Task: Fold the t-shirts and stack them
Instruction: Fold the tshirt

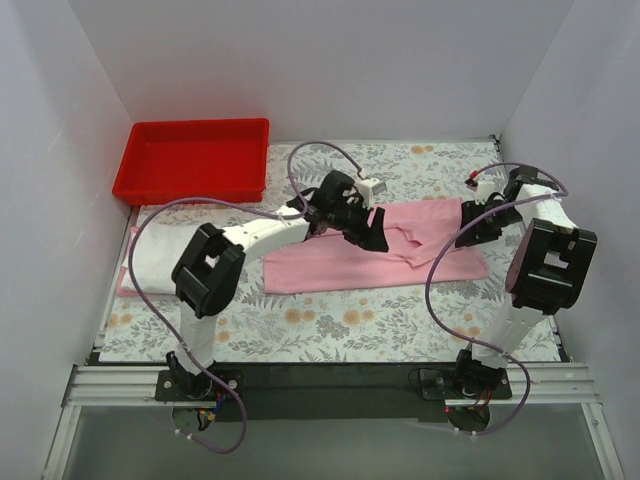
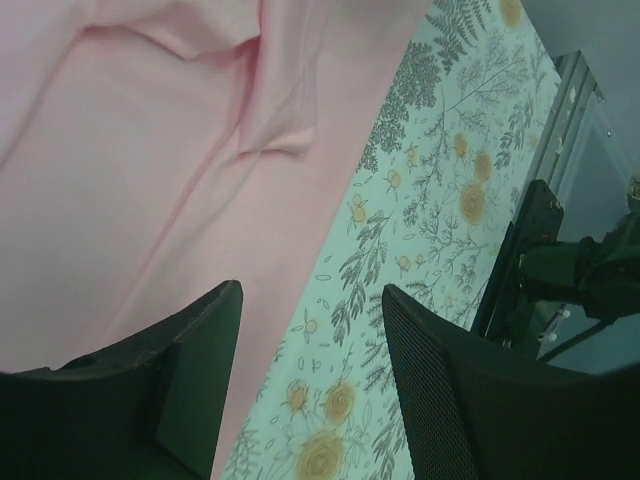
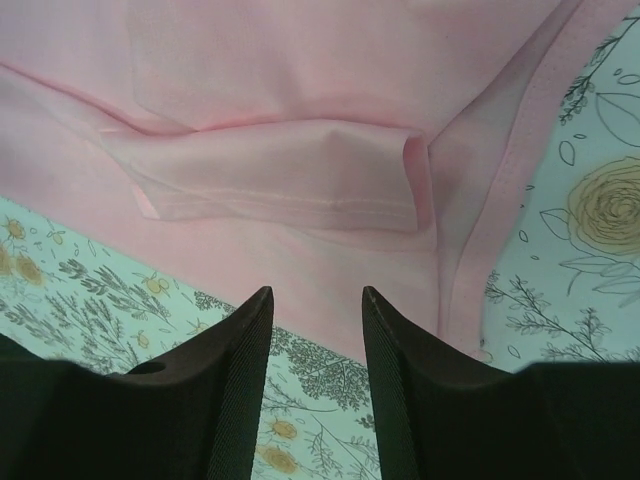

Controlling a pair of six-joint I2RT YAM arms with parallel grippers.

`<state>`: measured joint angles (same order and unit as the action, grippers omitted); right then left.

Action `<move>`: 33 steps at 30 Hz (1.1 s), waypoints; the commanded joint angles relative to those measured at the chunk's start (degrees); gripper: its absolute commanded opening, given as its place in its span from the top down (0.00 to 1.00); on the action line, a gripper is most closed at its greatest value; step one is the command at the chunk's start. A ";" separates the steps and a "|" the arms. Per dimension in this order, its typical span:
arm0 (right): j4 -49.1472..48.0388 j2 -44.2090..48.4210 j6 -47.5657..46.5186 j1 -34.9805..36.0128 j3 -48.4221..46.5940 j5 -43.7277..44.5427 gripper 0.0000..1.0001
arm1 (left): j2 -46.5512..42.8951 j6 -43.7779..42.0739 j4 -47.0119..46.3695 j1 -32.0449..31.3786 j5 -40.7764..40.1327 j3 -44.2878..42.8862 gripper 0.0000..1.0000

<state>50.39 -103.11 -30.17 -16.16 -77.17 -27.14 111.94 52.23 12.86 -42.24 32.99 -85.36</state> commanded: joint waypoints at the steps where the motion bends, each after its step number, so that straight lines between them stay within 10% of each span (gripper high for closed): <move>1: -2.05 -1.65 3.02 -0.54 -2.29 -1.87 0.52 | 3.45 9.11 -6.27 -3.19 -2.40 -2.08 0.43; 26: -7.41 -10.27 3.63 -0.71 -3.43 -0.46 0.50 | 12.51 20.19 -18.75 -7.60 -7.24 -3.23 0.43; 33: -6.62 -9.22 4.07 -0.80 -4.92 -2.65 0.63 | 12.08 19.76 -19.10 -7.60 -7.41 -2.97 0.43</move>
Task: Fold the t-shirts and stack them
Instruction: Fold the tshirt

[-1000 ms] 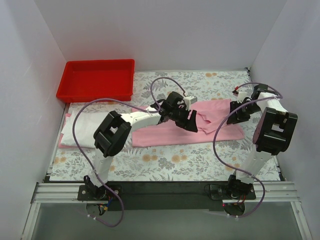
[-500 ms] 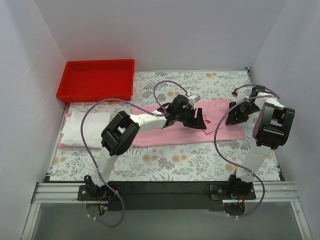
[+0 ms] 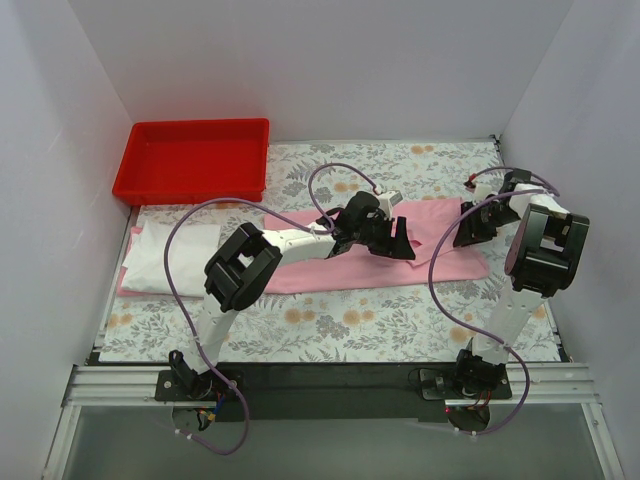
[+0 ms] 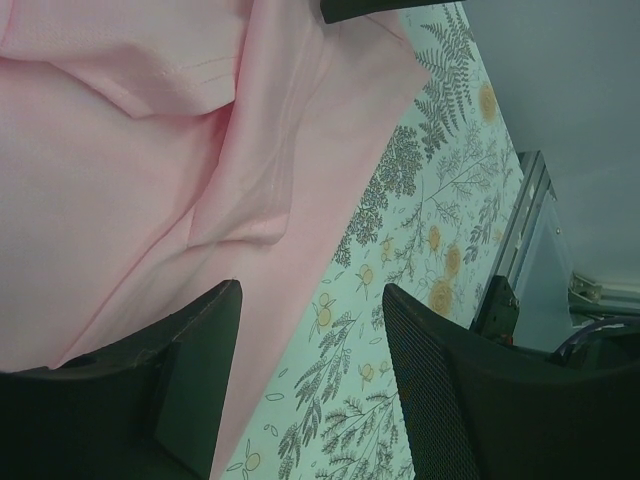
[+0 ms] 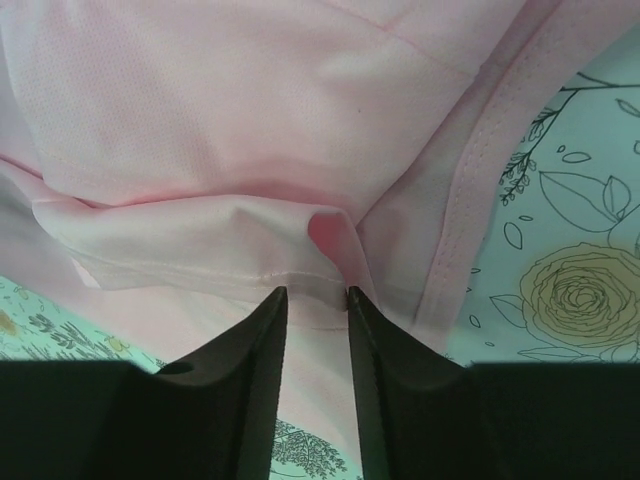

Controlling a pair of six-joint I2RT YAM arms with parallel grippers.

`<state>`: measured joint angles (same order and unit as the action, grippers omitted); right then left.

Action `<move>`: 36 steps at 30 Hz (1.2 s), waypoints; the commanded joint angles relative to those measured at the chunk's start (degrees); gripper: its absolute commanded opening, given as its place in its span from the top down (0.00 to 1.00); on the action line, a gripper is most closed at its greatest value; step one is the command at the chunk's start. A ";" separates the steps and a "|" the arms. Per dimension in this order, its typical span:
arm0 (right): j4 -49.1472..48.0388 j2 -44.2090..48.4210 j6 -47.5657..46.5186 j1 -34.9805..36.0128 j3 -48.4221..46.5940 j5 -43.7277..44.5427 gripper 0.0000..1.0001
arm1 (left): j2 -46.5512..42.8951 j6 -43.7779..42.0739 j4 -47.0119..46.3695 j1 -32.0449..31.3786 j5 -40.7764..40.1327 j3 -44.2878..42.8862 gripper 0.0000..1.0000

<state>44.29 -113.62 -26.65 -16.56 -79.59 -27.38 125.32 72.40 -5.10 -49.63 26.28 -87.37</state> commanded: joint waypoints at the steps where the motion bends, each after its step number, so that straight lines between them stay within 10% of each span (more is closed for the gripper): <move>1: -0.35 1.56 0.55 -0.41 -2.67 -2.77 0.65 | -1.48 -0.33 -1.22 -0.21 -0.97 -0.61 0.43; 13: 2.02 -0.28 3.27 -0.41 -7.07 -8.57 0.99 | -5.17 -4.37 -2.19 -0.03 -2.81 3.26 0.43; 36: -0.52 -8.37 13.82 -0.41 -12.52 -18.77 0.99 | -4.38 -4.54 -6.50 -0.21 -2.29 5.02 0.66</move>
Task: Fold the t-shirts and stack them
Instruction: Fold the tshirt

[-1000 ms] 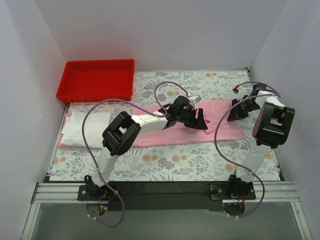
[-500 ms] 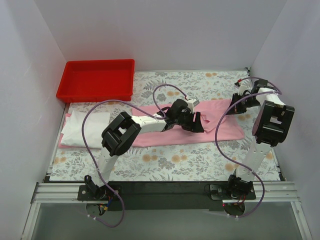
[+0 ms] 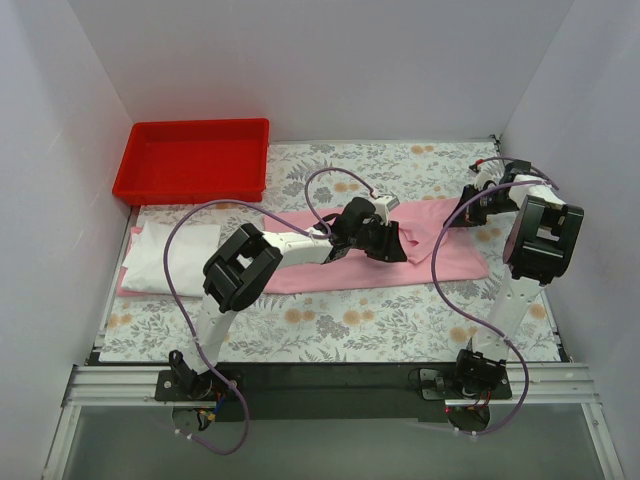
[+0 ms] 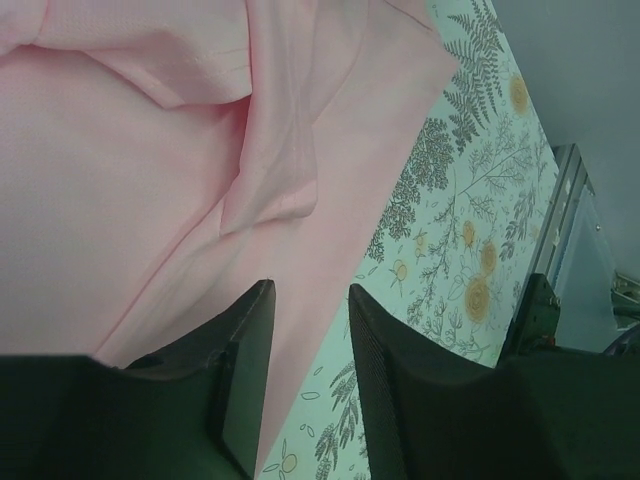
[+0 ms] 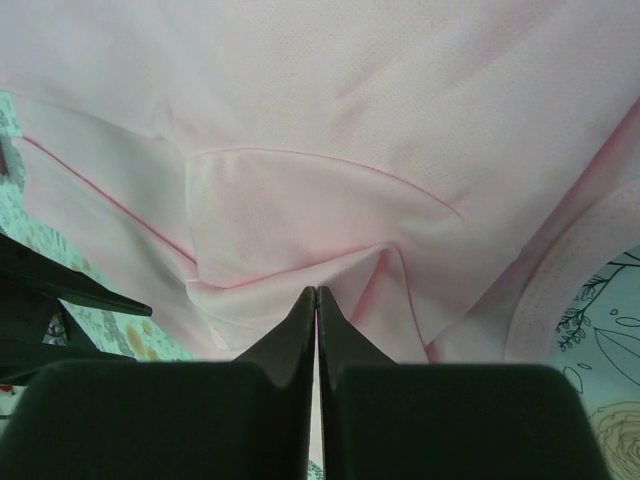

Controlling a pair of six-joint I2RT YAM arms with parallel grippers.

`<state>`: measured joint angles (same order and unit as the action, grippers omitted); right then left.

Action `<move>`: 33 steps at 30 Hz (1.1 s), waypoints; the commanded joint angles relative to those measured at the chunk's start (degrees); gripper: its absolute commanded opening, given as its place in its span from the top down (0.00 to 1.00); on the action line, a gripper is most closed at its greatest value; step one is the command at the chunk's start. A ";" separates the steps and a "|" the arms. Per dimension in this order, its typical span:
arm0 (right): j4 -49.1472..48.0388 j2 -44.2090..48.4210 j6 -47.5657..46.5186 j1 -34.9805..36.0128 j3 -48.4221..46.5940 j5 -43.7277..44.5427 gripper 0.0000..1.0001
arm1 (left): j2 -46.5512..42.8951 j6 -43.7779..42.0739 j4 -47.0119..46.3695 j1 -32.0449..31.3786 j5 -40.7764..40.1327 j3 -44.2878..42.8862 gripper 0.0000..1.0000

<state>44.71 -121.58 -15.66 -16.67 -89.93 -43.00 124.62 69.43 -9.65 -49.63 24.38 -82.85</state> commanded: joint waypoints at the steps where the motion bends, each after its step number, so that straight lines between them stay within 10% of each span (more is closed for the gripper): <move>1: -1.20 -0.50 3.09 -0.30 -2.27 -3.14 0.99 | -3.51 -3.14 -2.21 -0.47 -0.91 0.50 0.67; 17: -7.27 0.11 12.32 -0.21 1.60 -1.91 0.99 | -7.46 -61.84 -29.35 -4.77 0.05 15.87 0.69; 33: -8.94 0.91 13.29 -0.38 2.74 -0.85 0.99 | 2.73 -78.92 -46.33 -8.29 -2.06 15.26 0.67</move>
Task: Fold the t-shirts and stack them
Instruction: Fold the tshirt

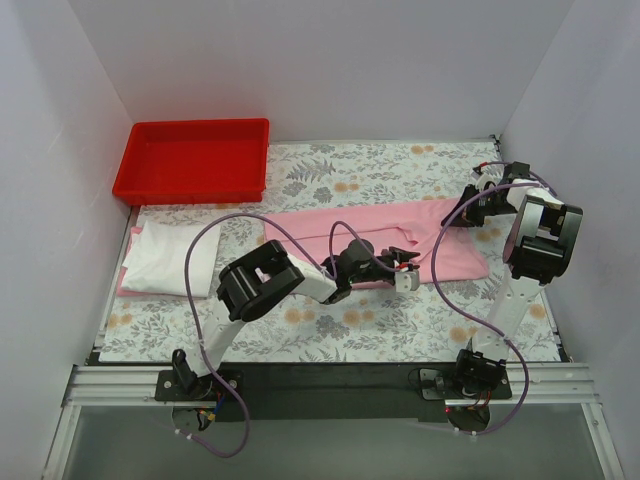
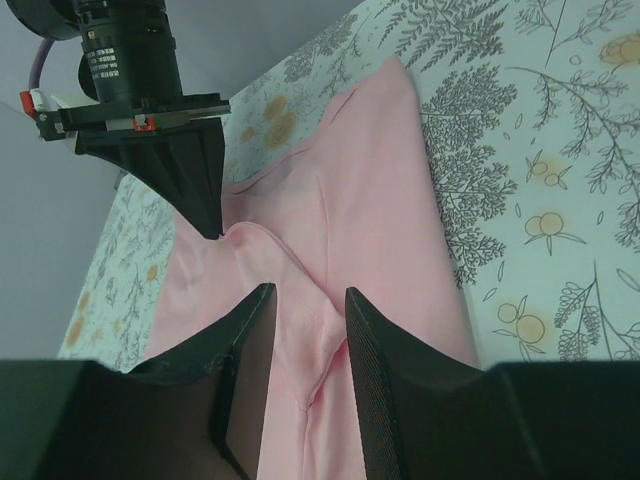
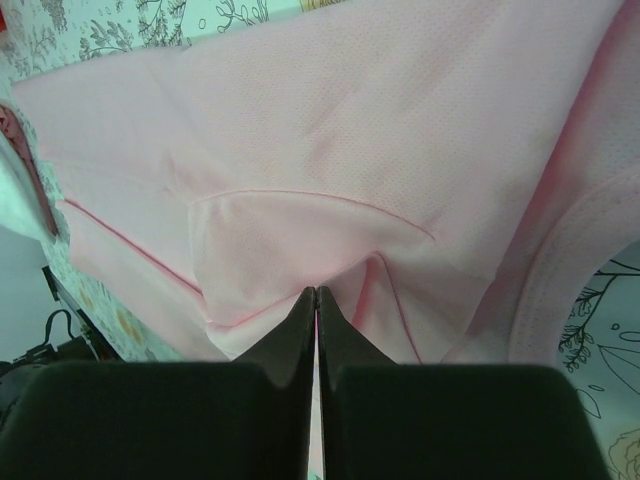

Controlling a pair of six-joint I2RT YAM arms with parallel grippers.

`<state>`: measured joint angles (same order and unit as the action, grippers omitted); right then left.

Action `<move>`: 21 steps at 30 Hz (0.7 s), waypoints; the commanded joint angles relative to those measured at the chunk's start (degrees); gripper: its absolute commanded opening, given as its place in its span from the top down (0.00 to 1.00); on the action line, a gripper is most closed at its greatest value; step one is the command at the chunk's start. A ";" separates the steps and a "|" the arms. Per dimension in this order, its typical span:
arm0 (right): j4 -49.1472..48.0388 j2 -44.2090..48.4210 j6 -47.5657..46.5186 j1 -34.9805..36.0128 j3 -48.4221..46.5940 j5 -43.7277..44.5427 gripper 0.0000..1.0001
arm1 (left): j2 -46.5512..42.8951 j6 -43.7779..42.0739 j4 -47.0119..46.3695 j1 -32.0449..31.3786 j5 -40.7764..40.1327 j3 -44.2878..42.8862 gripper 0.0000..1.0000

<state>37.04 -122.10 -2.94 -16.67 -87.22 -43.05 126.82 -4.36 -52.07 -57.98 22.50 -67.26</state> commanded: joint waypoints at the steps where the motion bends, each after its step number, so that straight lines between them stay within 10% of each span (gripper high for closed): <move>1: -1.27 1.52 0.65 -0.30 0.03 -0.90 0.99 | 0.70 -6.44 -4.00 0.06 -0.09 -0.32 0.67; 21: -1.44 0.81 0.30 -0.30 0.56 -1.60 0.99 | 6.68 -13.83 -2.68 0.06 1.49 -3.31 0.69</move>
<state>36.86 -122.10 -2.92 -16.67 -87.20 -43.16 133.75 -16.03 -54.02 -57.87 23.35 -68.64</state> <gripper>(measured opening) 0.020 0.312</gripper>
